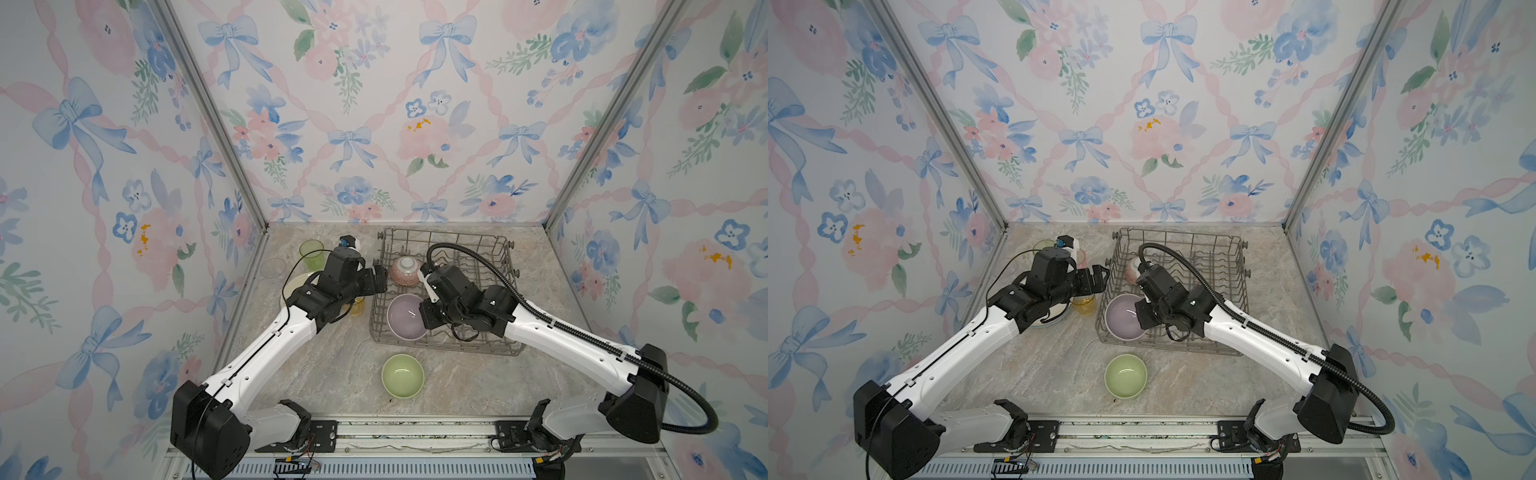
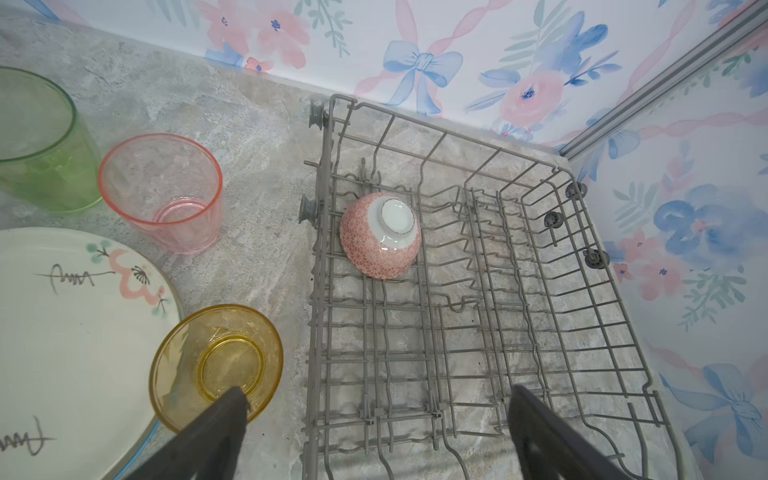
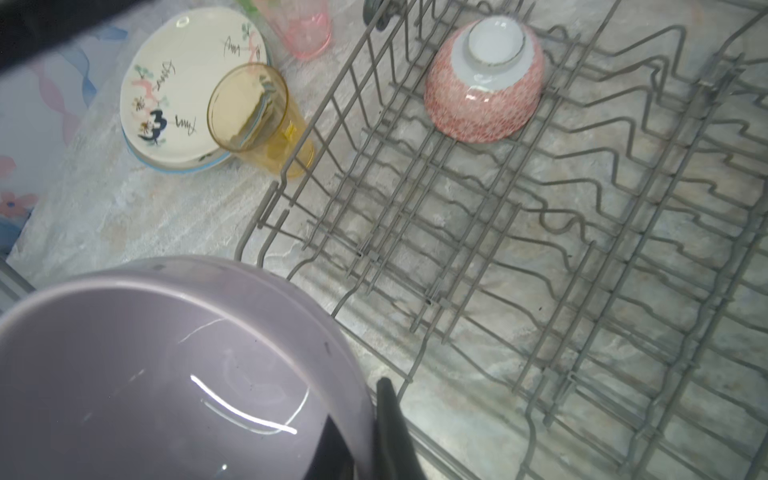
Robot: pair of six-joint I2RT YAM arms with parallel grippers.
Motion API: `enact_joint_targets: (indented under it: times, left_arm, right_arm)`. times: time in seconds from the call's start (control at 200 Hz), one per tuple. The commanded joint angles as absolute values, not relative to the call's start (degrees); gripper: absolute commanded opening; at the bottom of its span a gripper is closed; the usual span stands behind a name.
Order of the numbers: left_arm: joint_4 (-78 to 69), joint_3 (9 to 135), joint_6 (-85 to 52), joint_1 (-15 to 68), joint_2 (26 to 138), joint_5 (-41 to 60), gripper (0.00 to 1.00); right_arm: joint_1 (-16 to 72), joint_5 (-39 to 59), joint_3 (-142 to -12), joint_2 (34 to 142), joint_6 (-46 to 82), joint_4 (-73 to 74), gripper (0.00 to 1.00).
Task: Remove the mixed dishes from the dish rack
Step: 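Carry the lilac bowl toward the robot over the pale green bowl, then lower the lilac bowl onto the pale green bowl and open the right gripper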
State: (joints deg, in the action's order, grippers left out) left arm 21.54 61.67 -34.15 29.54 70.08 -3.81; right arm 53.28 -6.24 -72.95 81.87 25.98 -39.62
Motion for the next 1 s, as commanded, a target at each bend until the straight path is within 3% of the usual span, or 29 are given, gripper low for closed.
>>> enact_joint_targets:
  times: [0.0,0.445,0.995]
  left_arm:
    - [22.68,60.13,-35.46,29.09,68.71,-4.14,0.98]
    - [22.57,58.54,-36.33,29.09,68.76,-4.03,0.98]
    - [22.59,57.65,-35.52,28.94,68.72,-5.49,0.98]
  right_arm:
    - [56.19,-6.20,-70.73,79.64,28.62,-42.54,0.00]
    - [66.54,-9.75,-65.74,81.30,34.01,-41.50,0.00]
    - [67.50,-11.65,-65.00,88.00,33.77,-39.89,0.00]
